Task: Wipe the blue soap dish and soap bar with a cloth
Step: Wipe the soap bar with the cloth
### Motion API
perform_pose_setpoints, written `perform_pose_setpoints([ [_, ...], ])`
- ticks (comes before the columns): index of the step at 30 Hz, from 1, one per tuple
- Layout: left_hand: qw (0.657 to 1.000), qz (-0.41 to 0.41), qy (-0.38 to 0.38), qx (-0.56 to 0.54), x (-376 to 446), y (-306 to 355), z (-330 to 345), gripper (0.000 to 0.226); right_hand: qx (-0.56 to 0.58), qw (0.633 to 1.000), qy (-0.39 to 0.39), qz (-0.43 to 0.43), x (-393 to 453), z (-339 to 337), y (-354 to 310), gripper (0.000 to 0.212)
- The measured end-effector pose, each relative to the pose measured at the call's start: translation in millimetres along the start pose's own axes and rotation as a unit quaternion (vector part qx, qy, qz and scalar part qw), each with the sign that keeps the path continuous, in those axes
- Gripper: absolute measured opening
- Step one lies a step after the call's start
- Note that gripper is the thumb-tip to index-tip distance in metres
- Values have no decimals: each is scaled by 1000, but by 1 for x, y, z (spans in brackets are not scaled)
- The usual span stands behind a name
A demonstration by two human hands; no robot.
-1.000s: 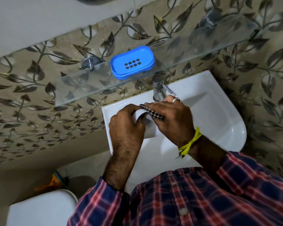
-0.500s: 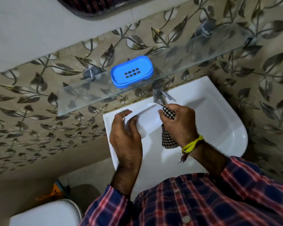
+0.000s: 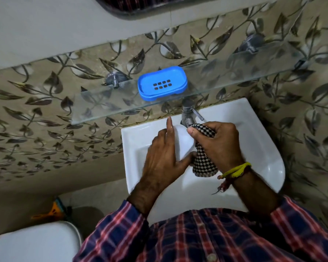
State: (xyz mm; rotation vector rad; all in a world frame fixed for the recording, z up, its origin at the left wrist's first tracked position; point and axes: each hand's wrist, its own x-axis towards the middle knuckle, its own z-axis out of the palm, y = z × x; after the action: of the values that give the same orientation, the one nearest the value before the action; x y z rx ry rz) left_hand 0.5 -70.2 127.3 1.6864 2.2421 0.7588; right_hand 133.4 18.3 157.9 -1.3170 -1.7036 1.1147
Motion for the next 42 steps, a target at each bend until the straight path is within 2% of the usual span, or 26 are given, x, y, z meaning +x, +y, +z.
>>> perform_pose_setpoints([
  [1, 990, -53, -17, -130, 1, 1, 0, 105, 77, 997, -18, 25, 1, -1, -2, 21],
  [2, 954, -111, -38, -276, 2, 2, -1, 99, 135, 990, -29, 39, 0, -1, -2, 19],
  [4, 827, -206, -64, -519, 3, 5, -5, 78, 153, 988, -8, 16, -4, 1, -2, 15],
  [5, 765, -230, -85, -595, 4, 3, -8, 68, 120, 993, 18, -11, -7, 1, -2, 15],
  [6, 717, -241, -107, -645, 5, 1, -10, 63, 70, 995, 47, -45, -10, 2, -2, 18],
  [8, 664, -257, -122, -692, 5, 0, -10, 59, -32, 985, 77, -152, -14, 1, -3, 25],
  [10, 626, -263, -113, -725, 4, 0, -3, 53, -115, 958, 47, -259, -15, 5, -8, 34],
  [13, 593, -276, -92, -751, 5, 5, 4, 42, -173, 937, 1, -302, -21, 17, -16, 39],
  [17, 563, -304, -113, -760, 5, 5, 4, 51, -210, 917, -7, -338, -28, 17, -10, 41],
  [21, 603, -297, -96, -734, 8, 8, 7, 53, -199, 932, -8, -303, -18, 22, -18, 40],
  [24, 598, -291, -64, -744, 12, 1, 5, 45, -201, 907, -50, -366, -36, 22, -12, 33],
  [26, 610, -289, -61, -735, 8, -2, 8, 44, -211, 901, -45, -376, -39, 13, -4, 35],
  [29, 620, -299, -84, -721, 4, 0, 15, 55, -210, 914, -25, -345, -24, 12, -4, 41],
  [32, 612, -283, -97, -732, 8, -4, 8, 70, -186, 897, -69, -396, -37, 17, 1, 33],
  [34, 606, -285, -96, -736, 10, -4, 4, 77, -189, 888, -67, -413, -43, 10, 12, 32],
  [38, 614, -309, -94, -720, 7, 8, 0, 82, -193, 920, -22, -340, -29, 10, 11, 40],
  [42, 627, -320, -29, -710, 15, 11, -11, 86, -163, 891, -68, -418, -45, 7, 18, 27],
])
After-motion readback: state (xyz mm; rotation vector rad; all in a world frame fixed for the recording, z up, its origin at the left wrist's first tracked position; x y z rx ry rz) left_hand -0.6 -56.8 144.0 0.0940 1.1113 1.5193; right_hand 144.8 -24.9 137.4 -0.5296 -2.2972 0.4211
